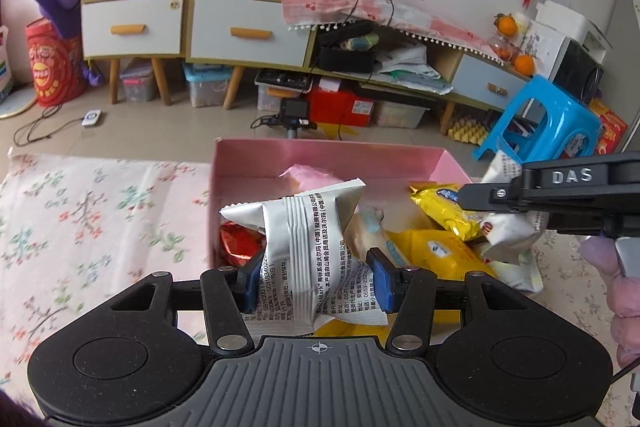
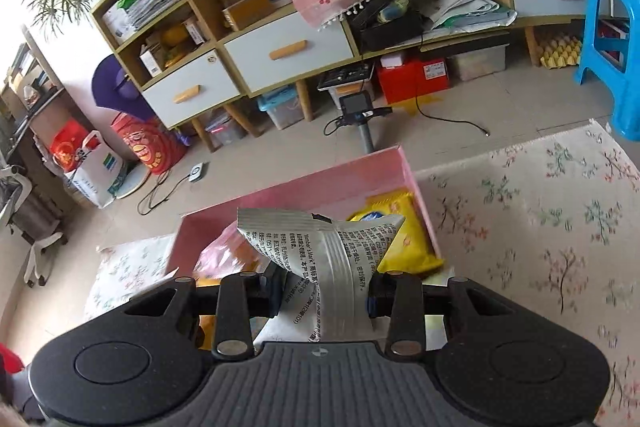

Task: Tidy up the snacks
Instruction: 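Carry the white printed wrapper over the box and release it, then move both open tools back toward the biscuit and pastry packets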

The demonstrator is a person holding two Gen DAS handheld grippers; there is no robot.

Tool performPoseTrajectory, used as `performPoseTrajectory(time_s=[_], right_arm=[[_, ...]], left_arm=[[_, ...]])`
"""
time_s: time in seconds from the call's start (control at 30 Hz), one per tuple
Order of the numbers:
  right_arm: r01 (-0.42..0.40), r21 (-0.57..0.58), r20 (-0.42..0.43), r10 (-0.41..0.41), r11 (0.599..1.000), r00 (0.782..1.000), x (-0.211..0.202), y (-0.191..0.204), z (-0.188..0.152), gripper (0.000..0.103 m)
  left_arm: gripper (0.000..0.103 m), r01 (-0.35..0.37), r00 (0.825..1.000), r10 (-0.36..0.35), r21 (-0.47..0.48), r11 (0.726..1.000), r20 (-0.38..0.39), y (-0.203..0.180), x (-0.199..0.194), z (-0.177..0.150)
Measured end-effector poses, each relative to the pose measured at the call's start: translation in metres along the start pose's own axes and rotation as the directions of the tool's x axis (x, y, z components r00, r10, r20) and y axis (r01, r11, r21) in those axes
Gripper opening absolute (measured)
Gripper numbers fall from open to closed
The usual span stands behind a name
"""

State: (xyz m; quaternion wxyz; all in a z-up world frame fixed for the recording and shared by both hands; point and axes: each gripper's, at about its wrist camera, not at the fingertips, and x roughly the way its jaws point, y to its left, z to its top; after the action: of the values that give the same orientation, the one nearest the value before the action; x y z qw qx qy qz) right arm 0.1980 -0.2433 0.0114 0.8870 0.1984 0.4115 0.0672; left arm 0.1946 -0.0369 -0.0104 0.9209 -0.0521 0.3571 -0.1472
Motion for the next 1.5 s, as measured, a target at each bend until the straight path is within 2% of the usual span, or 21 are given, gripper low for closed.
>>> performPoseTrajectory(time_s=[0.33, 0.4, 0.57, 0.7, 0.8, 1.1, 1.5], right_arm=[[0.013, 0.005, -0.006, -0.013, 1.000, 1.000, 0.011, -0.009, 0.003, 0.029], [0.017, 0.002, -0.002, -0.017, 1.000, 1.000, 0.009, -0.009, 0.004, 0.035], [0.015, -0.001, 0.009, -0.015, 1.000, 1.000, 0.000, -0.007, 0.003, 0.051], [0.019, 0.001, 0.024, -0.019, 1.000, 1.000, -0.012, -0.006, 0.002, 0.064], [0.023, 0.000, 0.033, -0.023, 1.000, 0.999, -0.022, -0.006, -0.001, 0.068], [0.053, -0.005, 0.046, -0.052, 0.999, 0.998, -0.053, -0.011, -0.014, 0.079], [0.105, -0.074, 0.053, -0.101, 0.992, 0.993, -0.089, -0.006, -0.049, 0.086]], left_arm=[[0.052, -0.007, 1.000, 0.006, 0.037, 0.999, 0.030, -0.006, 0.004, -0.002], [0.054, -0.006, 1.000, 0.005, 0.030, 1.000, 0.031, -0.005, 0.001, -0.002], [0.073, -0.007, 0.999, 0.006, 0.021, 1.000, 0.043, -0.002, -0.009, 0.000], [0.077, -0.013, 0.999, 0.011, 0.029, 0.999, 0.042, -0.001, -0.020, -0.002], [0.082, -0.016, 0.999, 0.014, 0.037, 0.999, 0.044, -0.001, -0.030, -0.005], [0.089, -0.015, 0.999, 0.012, 0.068, 0.998, 0.038, -0.005, -0.061, -0.019], [0.094, -0.022, 1.000, 0.024, 0.143, 0.990, -0.019, -0.012, -0.095, -0.059]])
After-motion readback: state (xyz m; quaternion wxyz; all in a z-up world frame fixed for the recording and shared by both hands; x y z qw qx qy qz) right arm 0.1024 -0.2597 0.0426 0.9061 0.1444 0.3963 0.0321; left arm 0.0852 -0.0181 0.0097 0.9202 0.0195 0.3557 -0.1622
